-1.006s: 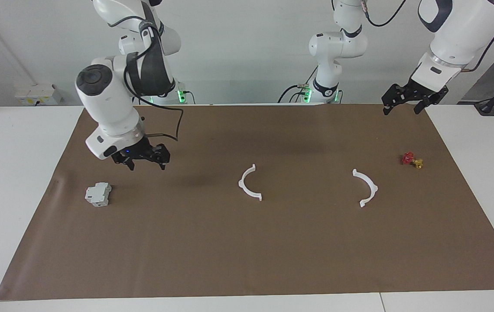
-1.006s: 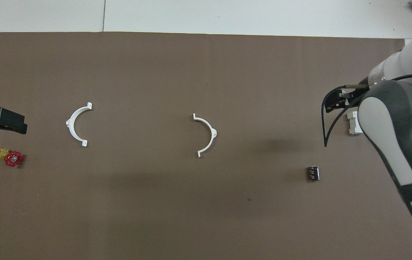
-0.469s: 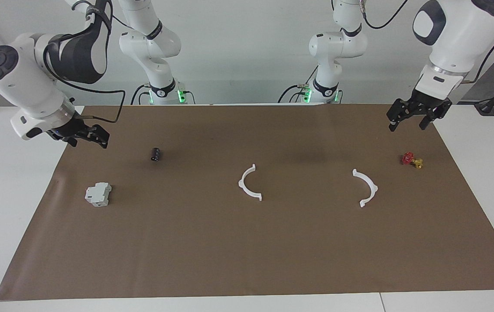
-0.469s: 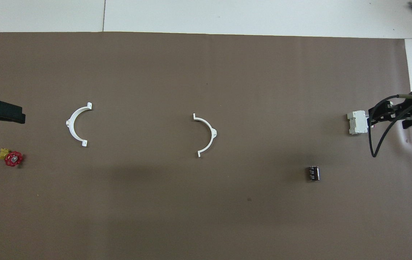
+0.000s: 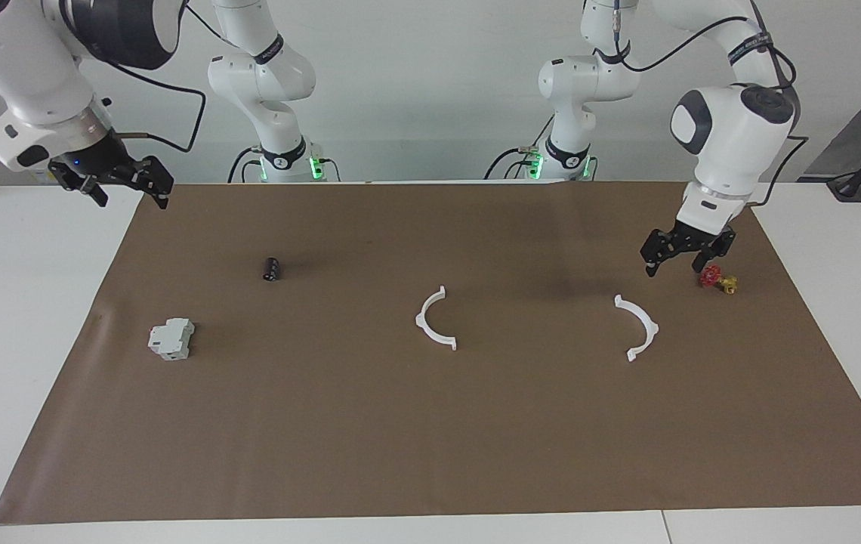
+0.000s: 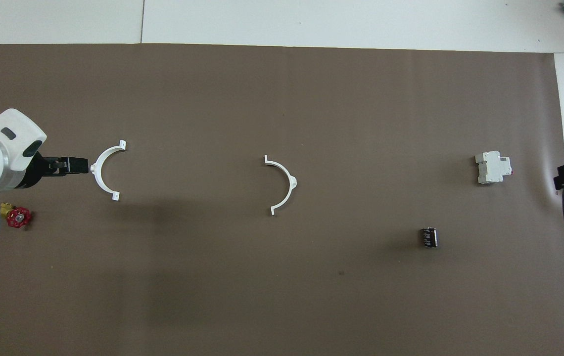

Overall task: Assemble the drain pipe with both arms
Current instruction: 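Reach the left gripper to the other clamp half and grasp it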

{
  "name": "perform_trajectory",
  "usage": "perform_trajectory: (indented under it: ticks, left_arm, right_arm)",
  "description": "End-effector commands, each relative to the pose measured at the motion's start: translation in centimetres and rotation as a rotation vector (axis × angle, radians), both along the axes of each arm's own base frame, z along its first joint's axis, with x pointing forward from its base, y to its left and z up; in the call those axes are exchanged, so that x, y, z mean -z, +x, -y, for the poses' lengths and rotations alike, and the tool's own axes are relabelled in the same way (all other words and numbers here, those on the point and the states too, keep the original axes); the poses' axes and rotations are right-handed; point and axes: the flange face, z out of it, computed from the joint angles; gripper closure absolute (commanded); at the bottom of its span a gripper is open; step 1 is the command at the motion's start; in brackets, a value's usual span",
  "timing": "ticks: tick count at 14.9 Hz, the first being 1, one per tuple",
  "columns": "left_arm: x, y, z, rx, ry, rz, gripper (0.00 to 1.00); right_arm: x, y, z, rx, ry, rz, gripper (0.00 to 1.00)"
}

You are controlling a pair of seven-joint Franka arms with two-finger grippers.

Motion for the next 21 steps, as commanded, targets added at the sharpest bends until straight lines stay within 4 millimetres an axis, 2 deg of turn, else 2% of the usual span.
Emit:
perform_trajectory:
  ticks: [1, 3, 10, 14, 16, 21]
  left_arm:
    - [3.9, -0.7, -0.3, -0.062, -0.018, 0.032, 0.00]
    - [5.0, -0.2, -0.2, -0.203, -0.041, 0.034, 0.00]
    - [10.6, 1.8, -0.3, -0.216, -0.042, 0.064, 0.00]
    - [11.4, 2.6, -0.2, -0.115, -0.020, 0.059, 0.00]
    - [11.7, 2.5, -0.3, -0.107, -0.017, 0.051, 0.00]
    - [11.8, 2.4, -0.3, -0.088, -0.013, 0.048, 0.00]
  right_arm:
    - [0.4, -0.9, 0.0, 0.009, 0.008, -0.013, 0.00]
    - [0.6, -0.9, -0.2, 0.030, 0.072, 0.002, 0.00]
    - [0.8, -1.2, -0.8, 0.050, 0.072, -0.002, 0.00]
    - [0.8, -1.0, -1.0, 0.029, 0.038, 0.000, 0.00]
    - [0.7, -0.8, -2.4, 0.005, 0.034, 0.001, 0.00]
    - [0.6, -0.6, -1.7, 0.018, 0.036, 0.006, 0.00]
